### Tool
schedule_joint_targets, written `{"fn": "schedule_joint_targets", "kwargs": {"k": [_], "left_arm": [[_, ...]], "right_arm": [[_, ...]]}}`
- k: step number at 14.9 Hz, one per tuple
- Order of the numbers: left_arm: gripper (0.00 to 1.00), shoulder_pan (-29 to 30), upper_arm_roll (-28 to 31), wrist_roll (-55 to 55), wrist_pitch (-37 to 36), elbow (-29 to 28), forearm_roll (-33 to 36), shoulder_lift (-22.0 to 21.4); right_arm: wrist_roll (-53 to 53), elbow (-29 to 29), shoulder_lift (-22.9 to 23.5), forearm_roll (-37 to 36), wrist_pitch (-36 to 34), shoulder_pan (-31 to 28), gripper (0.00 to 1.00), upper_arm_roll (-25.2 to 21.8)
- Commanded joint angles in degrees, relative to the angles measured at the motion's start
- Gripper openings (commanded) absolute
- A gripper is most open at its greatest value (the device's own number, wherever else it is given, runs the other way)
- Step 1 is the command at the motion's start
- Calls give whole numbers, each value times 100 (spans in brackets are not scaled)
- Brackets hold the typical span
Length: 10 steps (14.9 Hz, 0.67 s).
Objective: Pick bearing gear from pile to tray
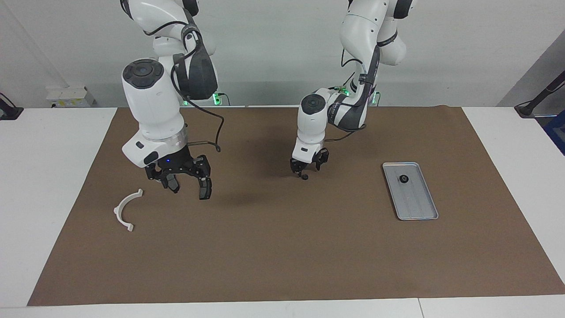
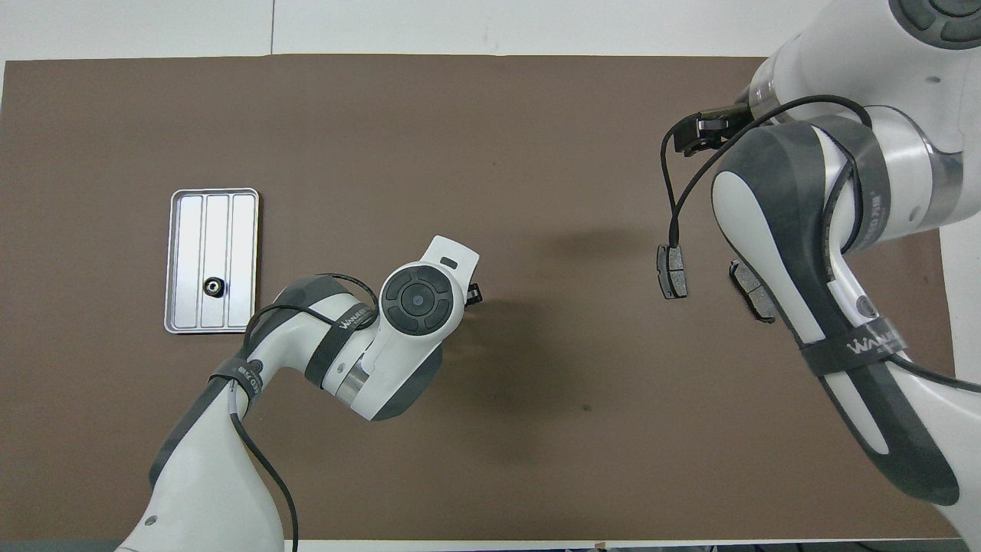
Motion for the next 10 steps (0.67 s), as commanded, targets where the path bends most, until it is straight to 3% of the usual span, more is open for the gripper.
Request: {"fn": "schedule_joint_targets", "kwargs": {"k": [1, 10], "left_arm": [[81, -128, 87, -142, 278, -187, 15, -112], [79, -128, 96, -177, 665, -187, 15, -68]], "right_arm": [[-232, -124, -107, 115, -44, -127, 100, 83], [-645, -177, -239, 115, -430, -354, 100, 83]]}}
